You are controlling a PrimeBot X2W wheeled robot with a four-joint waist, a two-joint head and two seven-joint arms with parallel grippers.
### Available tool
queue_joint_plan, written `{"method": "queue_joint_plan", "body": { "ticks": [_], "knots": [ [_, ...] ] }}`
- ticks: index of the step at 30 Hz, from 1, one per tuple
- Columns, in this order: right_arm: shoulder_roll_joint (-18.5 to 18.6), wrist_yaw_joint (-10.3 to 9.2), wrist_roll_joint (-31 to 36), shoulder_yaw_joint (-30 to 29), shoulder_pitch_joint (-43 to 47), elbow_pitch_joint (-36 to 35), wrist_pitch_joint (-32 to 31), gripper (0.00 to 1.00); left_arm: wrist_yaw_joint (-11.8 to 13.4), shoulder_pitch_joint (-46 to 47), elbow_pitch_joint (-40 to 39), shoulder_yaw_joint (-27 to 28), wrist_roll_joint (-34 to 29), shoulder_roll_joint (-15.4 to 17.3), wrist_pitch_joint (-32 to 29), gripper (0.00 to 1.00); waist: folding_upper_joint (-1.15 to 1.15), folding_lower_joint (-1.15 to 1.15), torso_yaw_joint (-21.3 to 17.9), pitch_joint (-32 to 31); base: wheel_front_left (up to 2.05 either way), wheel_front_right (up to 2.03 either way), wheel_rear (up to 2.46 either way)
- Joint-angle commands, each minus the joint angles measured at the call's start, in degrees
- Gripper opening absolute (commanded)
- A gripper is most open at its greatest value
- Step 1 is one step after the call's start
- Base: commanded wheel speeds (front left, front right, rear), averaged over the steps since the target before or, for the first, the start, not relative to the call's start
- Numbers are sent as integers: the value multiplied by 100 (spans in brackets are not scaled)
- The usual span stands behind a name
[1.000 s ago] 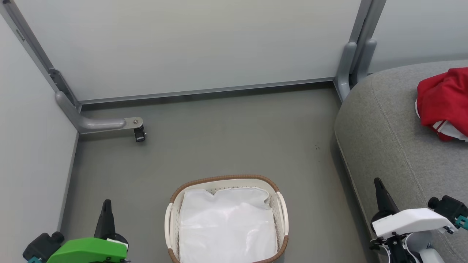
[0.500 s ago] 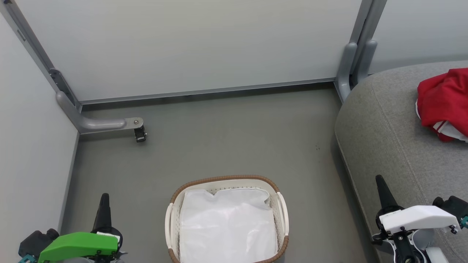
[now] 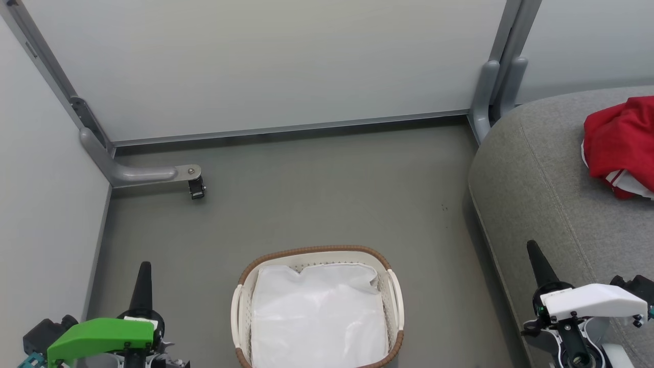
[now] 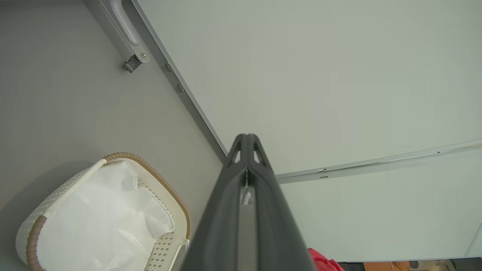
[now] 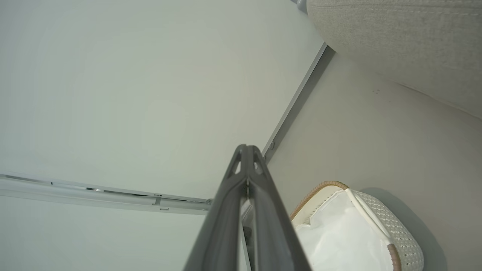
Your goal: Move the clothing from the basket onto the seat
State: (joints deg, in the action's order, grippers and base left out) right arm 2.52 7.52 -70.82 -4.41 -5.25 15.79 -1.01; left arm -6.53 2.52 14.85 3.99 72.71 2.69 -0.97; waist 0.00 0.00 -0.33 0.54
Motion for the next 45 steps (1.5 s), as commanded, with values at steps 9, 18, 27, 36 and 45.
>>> {"method": "queue_joint_plan", "body": {
  "ticks": [9, 18, 27, 36, 45],
  "knots": [
    [39, -3, -603, -72, -95, -97, -161, 0, -51, 211, -71, 95, 560, 27, -162, 0, 0, 0, 7, -8, 0, 0, 0],
    [43, -4, -1018, -114, -108, -125, -272, 0, -65, 254, -76, 138, 929, 29, -268, 0, 0, 0, 13, -14, 0, 0, 0],
    [46, -4, -1413, -153, -119, -149, -374, 0, -78, 318, -83, 188, 1289, 31, -373, 0, 0, 0, 20, -21, 0, 0, 0],
    [49, -4, -1780, -186, -121, -170, -466, 0, -99, 363, -85, 231, 1629, 32, -470, 0, 0, 0, 26, -28, 0, 0, 0],
    [52, -5, -2126, -220, -117, -190, -561, 0, -110, 415, -89, 265, 1952, 33, -556, 0, 0, 0, 32, -34, 0, 0, 0]
  ]
}}
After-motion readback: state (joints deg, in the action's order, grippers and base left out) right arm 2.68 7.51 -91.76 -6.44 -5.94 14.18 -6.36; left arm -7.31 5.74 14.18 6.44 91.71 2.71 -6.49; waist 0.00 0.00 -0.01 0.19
